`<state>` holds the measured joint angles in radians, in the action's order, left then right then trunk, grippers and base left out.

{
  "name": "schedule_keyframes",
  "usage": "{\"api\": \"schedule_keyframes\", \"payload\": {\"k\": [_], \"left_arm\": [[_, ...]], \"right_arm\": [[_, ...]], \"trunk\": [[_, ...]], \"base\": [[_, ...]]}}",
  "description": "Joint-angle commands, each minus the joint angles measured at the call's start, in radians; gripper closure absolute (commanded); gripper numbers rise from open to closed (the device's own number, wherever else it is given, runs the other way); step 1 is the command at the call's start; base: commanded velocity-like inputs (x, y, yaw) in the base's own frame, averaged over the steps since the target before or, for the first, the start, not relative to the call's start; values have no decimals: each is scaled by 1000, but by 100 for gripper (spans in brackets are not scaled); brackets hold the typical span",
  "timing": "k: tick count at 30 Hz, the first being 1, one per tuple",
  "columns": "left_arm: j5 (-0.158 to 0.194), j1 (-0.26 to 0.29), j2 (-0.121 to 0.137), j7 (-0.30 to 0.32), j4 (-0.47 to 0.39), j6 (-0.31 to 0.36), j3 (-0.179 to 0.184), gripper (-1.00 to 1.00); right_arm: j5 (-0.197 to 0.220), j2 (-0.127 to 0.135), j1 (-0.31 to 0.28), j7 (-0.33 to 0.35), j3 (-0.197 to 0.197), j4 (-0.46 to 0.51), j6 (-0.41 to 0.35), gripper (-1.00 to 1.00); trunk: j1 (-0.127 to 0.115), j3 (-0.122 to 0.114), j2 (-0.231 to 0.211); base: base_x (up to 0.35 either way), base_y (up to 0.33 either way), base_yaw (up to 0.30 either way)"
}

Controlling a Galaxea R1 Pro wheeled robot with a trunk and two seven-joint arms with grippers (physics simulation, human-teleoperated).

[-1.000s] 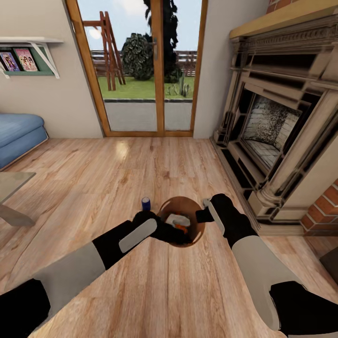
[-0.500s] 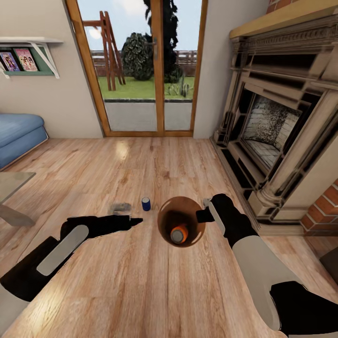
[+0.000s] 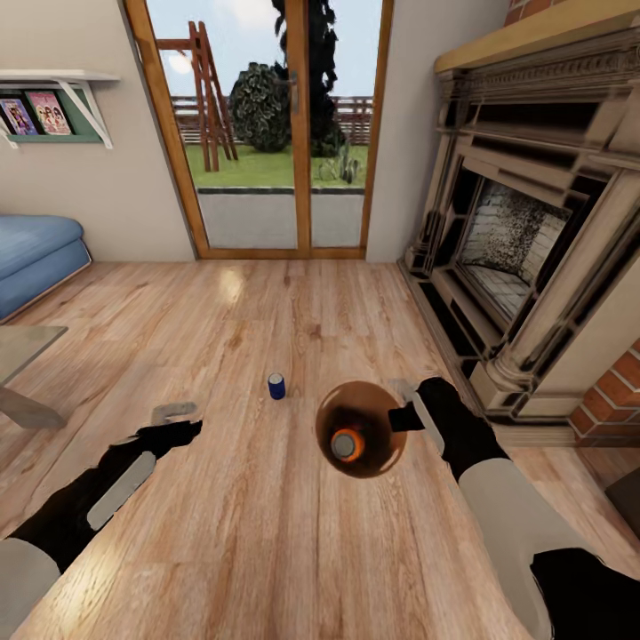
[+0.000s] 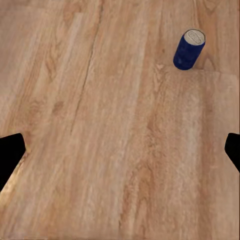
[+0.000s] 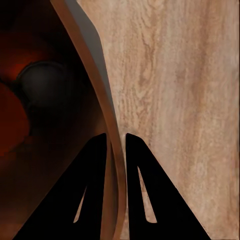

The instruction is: Put the three can of soda from the living room inside the tash can in the kitchen.

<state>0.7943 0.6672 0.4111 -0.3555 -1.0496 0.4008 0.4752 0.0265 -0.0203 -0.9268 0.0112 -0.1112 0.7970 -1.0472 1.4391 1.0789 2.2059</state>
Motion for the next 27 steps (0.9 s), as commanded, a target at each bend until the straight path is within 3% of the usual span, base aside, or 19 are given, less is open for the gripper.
{"api": "schedule_keyframes", "payload": {"k": [1, 5, 7, 9, 15, 27], "left_arm": [[-43, 0, -30, -5, 108, -69, 3, -100], [-91, 0, -104, -6, 321, -221, 8, -100], [-110, -1, -121, -1, 386, -290, 17, -100], [-124, -7, -131, 8, 420, -343, 37, -100], [-134, -39, -140, 38, 445, -395, 68, -100], [-136, -94, -145, 73, 441, -404, 86, -100]], "right_arm": [[3, 19, 25, 5, 1, 28, 0, 100], [6, 76, 134, 16, 1, 159, 0, 100], [4, 92, 199, 19, 1, 213, 3, 100], [3, 100, 261, 21, 1, 262, 44, 100], [3, 113, 422, 24, 1, 330, 195, 100], [3, 114, 455, 22, -1, 384, 225, 100]], "trunk": [[0, 0, 0], [0, 0, 0], [0, 0, 0], [0, 0, 0], [0, 0, 0], [0, 0, 0]], "base": [[0, 0, 0], [0, 0, 0], [0, 0, 0], [5, 0, 0], [160, 0, 0], [313, 0, 0]]}}
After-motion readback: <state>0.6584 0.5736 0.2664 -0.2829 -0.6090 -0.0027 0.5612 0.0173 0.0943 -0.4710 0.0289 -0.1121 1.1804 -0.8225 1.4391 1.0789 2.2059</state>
